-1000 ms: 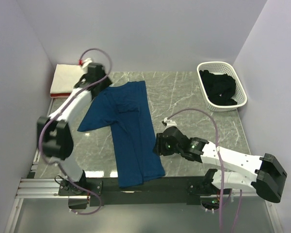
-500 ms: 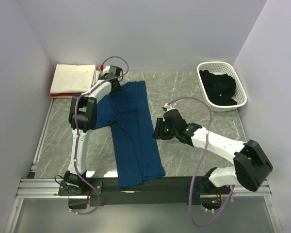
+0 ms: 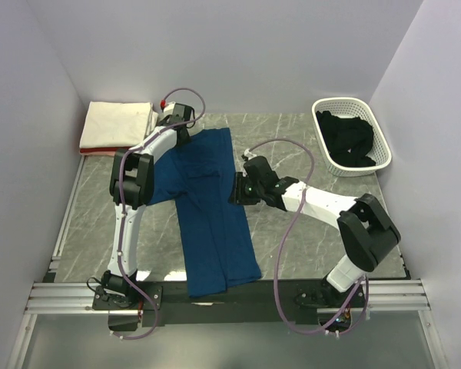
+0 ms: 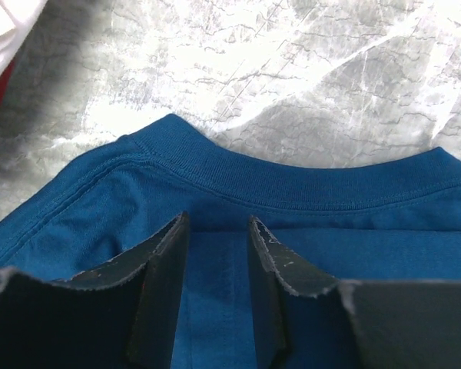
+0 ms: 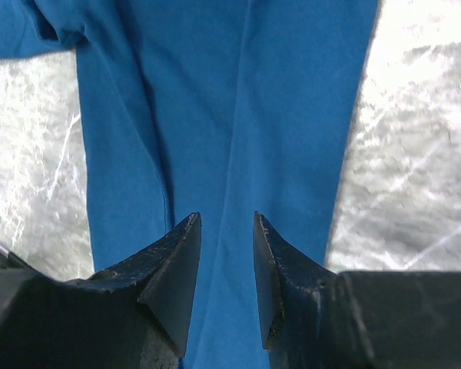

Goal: Fold and stack the t-shirts
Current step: Fold the tshirt

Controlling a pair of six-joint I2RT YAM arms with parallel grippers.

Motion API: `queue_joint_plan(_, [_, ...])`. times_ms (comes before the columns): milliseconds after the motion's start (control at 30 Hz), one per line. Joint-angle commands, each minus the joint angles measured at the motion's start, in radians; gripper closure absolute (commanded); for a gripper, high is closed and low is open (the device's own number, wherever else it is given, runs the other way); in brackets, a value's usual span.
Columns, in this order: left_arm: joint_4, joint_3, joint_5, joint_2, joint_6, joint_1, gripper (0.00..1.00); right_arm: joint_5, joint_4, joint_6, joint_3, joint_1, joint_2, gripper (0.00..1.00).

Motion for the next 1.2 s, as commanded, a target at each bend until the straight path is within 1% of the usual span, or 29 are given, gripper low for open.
queue_joint_plan(0, [0.035, 0.015, 0.018, -0.007, 0.006, -0.001, 0.59, 0.008, 0.015, -0.02, 0.077, -0.009, 0.037, 0.6])
queue_joint_plan(167, [0.043, 0.009, 0.041, -0.021, 0.006, -0.003, 0.59, 0.01, -0.002, -0.024, 0.137, -0.017, 0.092, 0.6])
queue_joint_plan(267, [0.026, 0.027, 0.032, -0.012, 0.012, -0.003, 0.59, 0.01, -0.009, -0.027, 0.167, -0.028, 0.122, 0.6])
queue_joint_plan(333, [0.012, 0.036, 0.017, -0.006, 0.014, -0.003, 0.55, 0.014, -0.019, -0.031, 0.183, -0.034, 0.14, 0.6])
queue_joint_plan(1167, [0.001, -0.03, 0.003, -0.026, -0.006, -0.003, 0.55, -0.004, -0.002, -0.029, 0.178, -0.043, 0.175, 0.62])
